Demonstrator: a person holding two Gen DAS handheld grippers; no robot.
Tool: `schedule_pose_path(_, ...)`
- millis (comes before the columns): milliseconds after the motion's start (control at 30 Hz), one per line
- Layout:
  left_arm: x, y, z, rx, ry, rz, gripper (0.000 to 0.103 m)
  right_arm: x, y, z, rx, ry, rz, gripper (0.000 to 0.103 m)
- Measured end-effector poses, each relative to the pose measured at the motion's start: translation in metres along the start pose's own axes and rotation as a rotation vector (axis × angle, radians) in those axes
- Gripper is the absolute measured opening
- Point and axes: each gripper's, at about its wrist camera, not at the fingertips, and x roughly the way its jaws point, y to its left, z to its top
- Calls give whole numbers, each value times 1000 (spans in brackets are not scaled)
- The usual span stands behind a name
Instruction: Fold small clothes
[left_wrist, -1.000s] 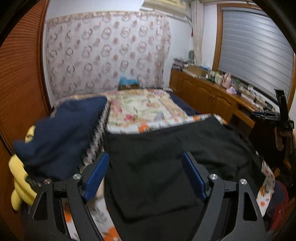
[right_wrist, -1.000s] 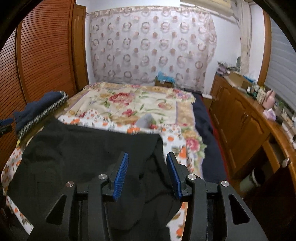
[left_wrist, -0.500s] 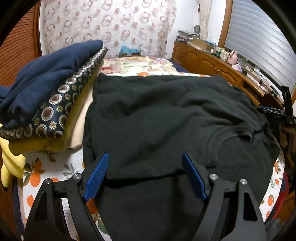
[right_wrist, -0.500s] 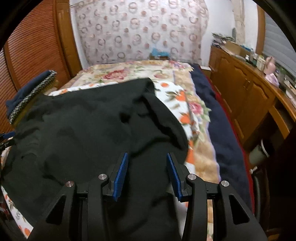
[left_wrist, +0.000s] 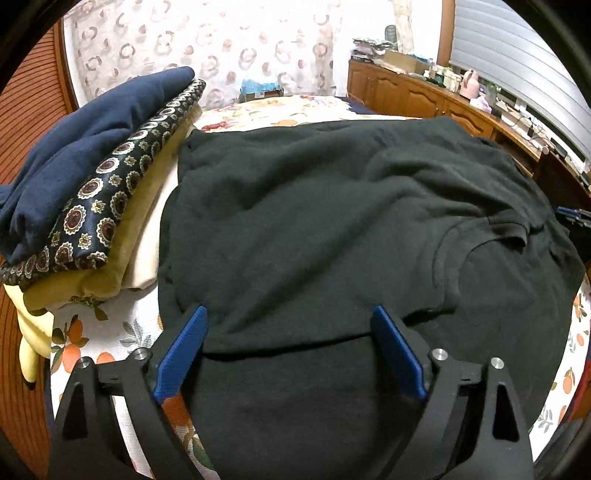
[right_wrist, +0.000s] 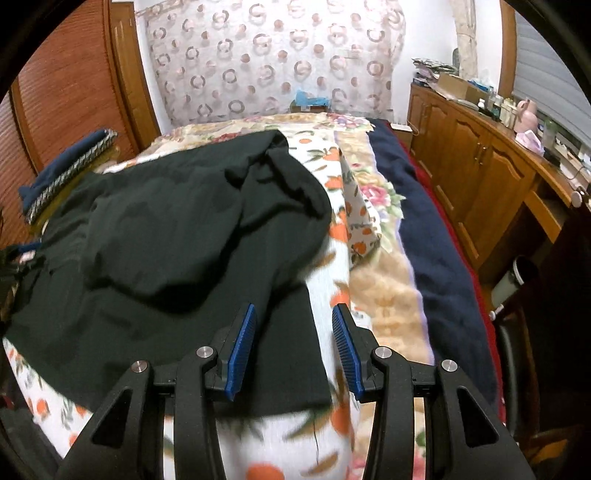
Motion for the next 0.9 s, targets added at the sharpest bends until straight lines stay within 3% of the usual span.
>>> schedule_pose_path(67, 2, 1, 0, -4, 13, 1, 103, 3, 2, -6, -14, 15, -15, 44)
schedule_pose_path(133, 4, 2, 0, -17, 22, -6, 103, 7, 3, -9, -23, 33, -25, 36)
schedule_pose_path(200, 5, 2, -1, -15, 22, -5, 103, 6, 9, -11, -46, 27, -35, 17)
schedule_pose_path(233, 5, 2, -1, -15, 22, -4, 103, 11, 16, -9, -49, 29, -16, 13)
schedule_pose_path(367, 5, 2, -1, -15, 22, -5, 103, 0, 27, -17, -108, 31, -28, 8)
schedule_pose_path(600, 5, 2, -1, -15, 22, -6, 103, -42, 19, -49, -77, 29, -84, 7)
schedule_pose_path(800, 5, 2, -1, -15, 21, -6, 103, -61, 28, -51, -70, -2, -96, 8)
schedule_pose_path(833, 5, 2, -1, -15, 22, -6, 103, -63, 29, -50, -68, -17, -98, 11)
schedule_pose_path(900, 5, 2, -1, -15, 21, -6, 103, -65, 34, -45, -70, -38, -118, 32)
